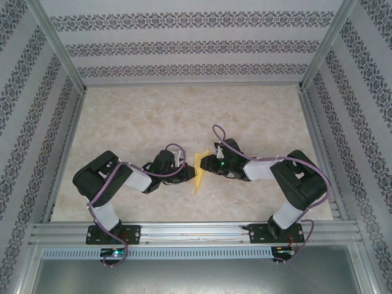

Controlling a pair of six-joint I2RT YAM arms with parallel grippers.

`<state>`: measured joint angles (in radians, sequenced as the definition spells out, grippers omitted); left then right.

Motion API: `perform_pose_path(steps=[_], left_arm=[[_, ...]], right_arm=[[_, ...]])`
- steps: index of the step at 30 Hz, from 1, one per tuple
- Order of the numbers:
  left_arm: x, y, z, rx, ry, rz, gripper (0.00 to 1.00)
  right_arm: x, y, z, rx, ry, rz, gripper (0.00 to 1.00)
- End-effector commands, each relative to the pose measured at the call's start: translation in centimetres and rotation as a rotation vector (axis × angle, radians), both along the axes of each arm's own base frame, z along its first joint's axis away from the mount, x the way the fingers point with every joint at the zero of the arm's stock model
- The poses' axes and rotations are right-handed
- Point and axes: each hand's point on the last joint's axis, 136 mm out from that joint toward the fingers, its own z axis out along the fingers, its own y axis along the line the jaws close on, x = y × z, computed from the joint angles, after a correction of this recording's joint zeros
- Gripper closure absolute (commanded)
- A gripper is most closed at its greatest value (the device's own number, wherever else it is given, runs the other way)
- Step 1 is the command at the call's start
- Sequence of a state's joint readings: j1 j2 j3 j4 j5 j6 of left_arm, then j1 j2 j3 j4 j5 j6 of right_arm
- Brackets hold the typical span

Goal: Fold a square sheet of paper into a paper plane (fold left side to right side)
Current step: Fold the wing for the fifth time at the center of the table.

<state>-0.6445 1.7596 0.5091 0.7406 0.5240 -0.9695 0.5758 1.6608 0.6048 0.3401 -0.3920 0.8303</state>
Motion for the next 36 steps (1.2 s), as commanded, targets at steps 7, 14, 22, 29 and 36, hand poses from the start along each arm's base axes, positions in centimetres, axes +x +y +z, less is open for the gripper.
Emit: perform_pose_path(steps=[7, 14, 22, 29, 36], left_arm=[[0.9, 0.5, -1.0, 0.038, 0.002, -0.013, 0.97], [0.8, 0.5, -1.7, 0.053, 0.02, -0.02, 0.97], [0.8, 0.6, -2.6, 0.084, 0.053, -0.016, 0.98], [0.7, 1.0, -3.5, 0.122, 0.088, -0.003, 0.99], [0.8, 0.7, -3.7, 0.118, 0.097, -0.015, 1.0]], right_arm=[[-1.3, -1.2, -3.3, -0.128, 0.054, 0.012, 0.63], [-1.0, -1.0, -2.2, -0.108, 0.03, 0.014, 0.63], [-0.7, -1.1, -0.4, -0.066, 0.0, 0.003, 0.63], [-0.6, -1.3, 0.1, -0.055, -0.013, -0.007, 0.64], [-0.5, -1.4, 0.3, -0.049, -0.019, -0.008, 0.64]])
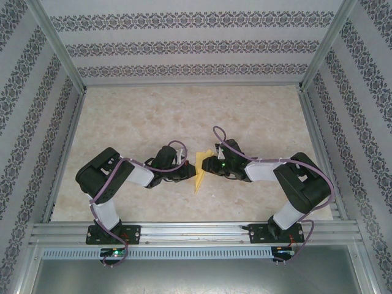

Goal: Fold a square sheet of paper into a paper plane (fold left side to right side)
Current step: Fold the wing for the fifth time at the center of the table.

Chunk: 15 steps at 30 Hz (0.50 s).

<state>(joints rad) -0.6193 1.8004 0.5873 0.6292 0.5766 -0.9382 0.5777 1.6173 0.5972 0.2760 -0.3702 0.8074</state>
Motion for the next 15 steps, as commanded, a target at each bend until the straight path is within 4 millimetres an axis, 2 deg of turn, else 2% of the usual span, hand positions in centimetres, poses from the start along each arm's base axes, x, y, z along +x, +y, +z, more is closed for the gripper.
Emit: perform_pose_path(steps=[1, 9, 15], left_arm=[[0.1, 1.0, -2.9, 0.092, 0.044, 0.016, 1.0], [0.1, 1.2, -3.0, 0.104, 0.049, 0.023, 1.0], [0.1, 1.7, -3.3, 0.129, 0.058, 0.041, 1.0]], right_arm=[[0.1, -0.7, 0.2, -0.013, -0.02, -0.013, 0.65], [0.4, -1.1, 2.3, 0.01, -0.069, -0.015, 0.68], [0.9, 0.0, 2.8, 0.031, -0.069, 0.017, 0.78]])
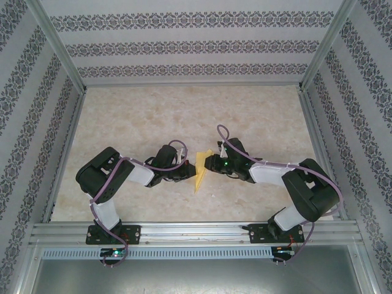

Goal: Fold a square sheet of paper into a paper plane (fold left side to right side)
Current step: Fold the wing for the fifth time at the center of the table.

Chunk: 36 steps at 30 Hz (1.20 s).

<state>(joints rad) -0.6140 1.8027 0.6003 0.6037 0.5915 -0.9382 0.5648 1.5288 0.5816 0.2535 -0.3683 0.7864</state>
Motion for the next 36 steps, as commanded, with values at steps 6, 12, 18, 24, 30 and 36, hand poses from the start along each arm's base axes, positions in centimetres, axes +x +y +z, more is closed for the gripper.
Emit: perform_pose_path(steps=[6, 12, 18, 24, 30, 36], left_arm=[[0.2, 2.3, -3.5, 0.144, 0.046, 0.072, 1.0], [0.1, 2.6, -3.6, 0.148, 0.052, 0.083, 1.0], [0.2, 3.1, -3.9, 0.159, 0.064, 0.099, 1.0], [0.2, 3.5, -4.3, 0.172, 0.078, 0.116, 1.0], [0.1, 3.6, -4.6, 0.175, 0.092, 0.12, 1.0], [0.2, 3.6, -4.6, 0.172, 0.094, 0.12, 1.0]], right_arm=[[1.4, 1.5, 0.3, 0.011, 0.0, 0.039, 0.82], [1.5, 1.6, -0.7, -0.006, 0.017, 0.036, 0.83], [1.7, 1.7, -1.5, -0.02, 0.032, 0.04, 0.83], [1.5, 1.4, -2.4, -0.043, 0.052, 0.034, 0.84], [1.2, 0.9, -3.2, -0.073, 0.076, 0.028, 0.84], [0.5, 0.1, -4.3, -0.112, 0.108, 0.016, 0.86]])
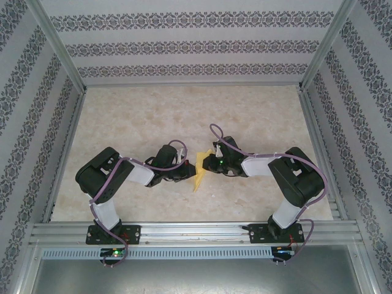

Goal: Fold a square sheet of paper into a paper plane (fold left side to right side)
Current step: Fold the wing for the fifth time at the center of the table.

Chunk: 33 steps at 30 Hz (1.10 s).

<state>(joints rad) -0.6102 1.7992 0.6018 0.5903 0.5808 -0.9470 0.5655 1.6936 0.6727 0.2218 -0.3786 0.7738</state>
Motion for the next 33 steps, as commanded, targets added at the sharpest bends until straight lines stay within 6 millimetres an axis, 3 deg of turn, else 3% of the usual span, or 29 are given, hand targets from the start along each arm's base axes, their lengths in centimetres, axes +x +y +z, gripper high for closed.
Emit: perform_pose_path(steps=[1, 6, 9, 14, 19, 24, 28, 33], left_arm=[[0.0, 3.3, -4.5, 0.16, 0.082, 0.101, 1.0], [0.4, 2.8, -3.2, 0.128, 0.047, 0.084, 0.94], [0.8, 2.4, -1.4, 0.104, 0.006, 0.073, 0.86], [1.0, 2.5, 1.8, 0.121, -0.053, 0.056, 0.78], [0.1, 3.0, 5.1, 0.146, -0.09, 0.008, 0.82], [-2.2, 1.0, 7.6, 0.096, -0.075, -0.109, 0.9], [-3.7, -1.5, 7.9, 0.059, -0.036, -0.184, 0.92], [-4.0, -3.2, 6.6, 0.063, -0.003, -0.224, 0.94]], right_arm=[[-0.6, -1.0, -1.4, -0.067, 0.026, -0.001, 0.87], [-1.4, -2.0, -2.8, -0.115, 0.062, -0.01, 0.94], [-1.9, -2.5, -3.6, -0.131, 0.083, -0.015, 1.0], [-2.2, -3.4, -4.5, -0.148, 0.099, -0.032, 1.0], [-2.3, -3.5, -4.6, -0.144, 0.1, -0.036, 1.0], [-2.2, -3.5, -4.5, -0.141, 0.095, -0.037, 1.0], [-2.2, -3.4, -4.6, -0.14, 0.098, -0.036, 1.0], [-2.4, -3.4, -4.8, -0.142, 0.106, -0.029, 1.0]])
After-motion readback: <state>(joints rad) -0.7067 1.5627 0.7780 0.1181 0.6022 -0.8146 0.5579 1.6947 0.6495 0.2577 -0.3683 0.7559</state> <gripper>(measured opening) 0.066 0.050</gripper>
